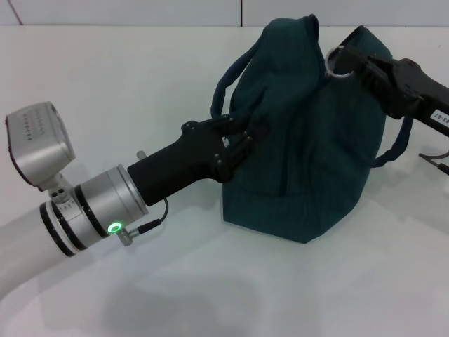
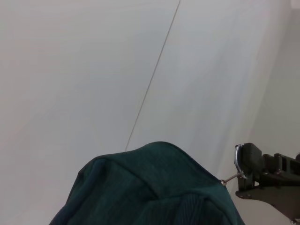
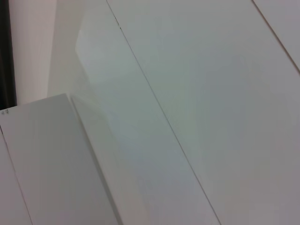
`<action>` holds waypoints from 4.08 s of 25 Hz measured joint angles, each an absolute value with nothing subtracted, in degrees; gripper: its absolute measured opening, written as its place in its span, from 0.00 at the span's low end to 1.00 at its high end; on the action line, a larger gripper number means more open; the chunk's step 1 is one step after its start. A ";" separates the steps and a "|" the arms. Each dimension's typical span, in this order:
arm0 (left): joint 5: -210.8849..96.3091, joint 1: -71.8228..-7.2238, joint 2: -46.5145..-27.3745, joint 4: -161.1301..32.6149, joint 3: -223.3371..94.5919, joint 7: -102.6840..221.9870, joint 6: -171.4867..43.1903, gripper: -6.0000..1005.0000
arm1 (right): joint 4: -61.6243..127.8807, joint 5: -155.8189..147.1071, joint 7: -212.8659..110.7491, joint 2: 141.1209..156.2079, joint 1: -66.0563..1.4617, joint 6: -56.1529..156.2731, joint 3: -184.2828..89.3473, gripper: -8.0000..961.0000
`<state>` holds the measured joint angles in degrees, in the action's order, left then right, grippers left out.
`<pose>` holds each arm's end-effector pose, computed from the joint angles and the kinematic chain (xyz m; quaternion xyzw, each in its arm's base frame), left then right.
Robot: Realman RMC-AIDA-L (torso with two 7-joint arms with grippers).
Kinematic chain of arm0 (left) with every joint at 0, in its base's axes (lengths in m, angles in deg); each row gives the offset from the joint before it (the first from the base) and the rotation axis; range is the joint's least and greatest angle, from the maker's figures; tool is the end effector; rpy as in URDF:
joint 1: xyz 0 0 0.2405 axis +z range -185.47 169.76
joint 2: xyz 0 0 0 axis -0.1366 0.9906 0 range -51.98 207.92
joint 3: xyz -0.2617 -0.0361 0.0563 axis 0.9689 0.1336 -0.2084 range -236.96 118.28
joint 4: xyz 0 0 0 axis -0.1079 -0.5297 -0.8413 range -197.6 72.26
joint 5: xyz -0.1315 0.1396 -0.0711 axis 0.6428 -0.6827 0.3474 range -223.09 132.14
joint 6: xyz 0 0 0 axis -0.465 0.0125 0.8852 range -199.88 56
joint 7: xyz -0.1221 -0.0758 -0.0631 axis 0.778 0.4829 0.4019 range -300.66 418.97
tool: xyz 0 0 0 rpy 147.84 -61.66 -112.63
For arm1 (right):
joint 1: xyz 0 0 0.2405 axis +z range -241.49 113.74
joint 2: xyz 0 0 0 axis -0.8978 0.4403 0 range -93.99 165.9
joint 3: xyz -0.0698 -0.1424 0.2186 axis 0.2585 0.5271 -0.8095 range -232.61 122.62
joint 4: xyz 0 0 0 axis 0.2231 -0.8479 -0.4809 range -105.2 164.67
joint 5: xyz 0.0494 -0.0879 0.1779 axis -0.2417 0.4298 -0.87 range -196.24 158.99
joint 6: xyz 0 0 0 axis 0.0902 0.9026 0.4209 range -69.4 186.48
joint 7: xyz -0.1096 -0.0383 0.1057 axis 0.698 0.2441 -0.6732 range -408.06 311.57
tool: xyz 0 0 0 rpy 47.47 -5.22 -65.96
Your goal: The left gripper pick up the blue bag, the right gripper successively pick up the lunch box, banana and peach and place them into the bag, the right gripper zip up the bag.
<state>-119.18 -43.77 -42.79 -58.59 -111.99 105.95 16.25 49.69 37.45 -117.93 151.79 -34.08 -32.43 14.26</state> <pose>-0.2262 0.3051 -0.0938 -0.8428 -0.2410 -0.4516 0.1661 0.2167 0.3402 -0.0083 -0.8198 0.2222 0.5089 0.1398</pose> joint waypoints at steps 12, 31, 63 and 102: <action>-119.31 -43.32 -42.79 -58.63 -112.12 105.28 16.04 0.09 | 49.69 36.96 -117.78 151.79 -34.45 -32.37 13.71 0.02; -123.01 -38.91 -42.38 -59.87 -112.52 102.17 17.82 0.06 | 47.66 34.14 -116.72 151.52 -34.79 -32.05 12.30 0.02; -129.06 -32.14 -41.06 -74.92 -112.60 108.91 25.10 0.07 | 50.55 36.01 -115.02 151.52 -35.63 -29.71 12.88 0.02; -129.05 -32.79 -39.83 -78.66 -108.98 118.53 18.89 0.12 | 46.24 36.90 -109.34 151.38 -42.35 -36.15 8.61 0.02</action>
<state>-129.05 -32.79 -39.83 -78.66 -108.98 118.53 18.89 46.24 36.90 -109.34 151.38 -42.35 -36.15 8.61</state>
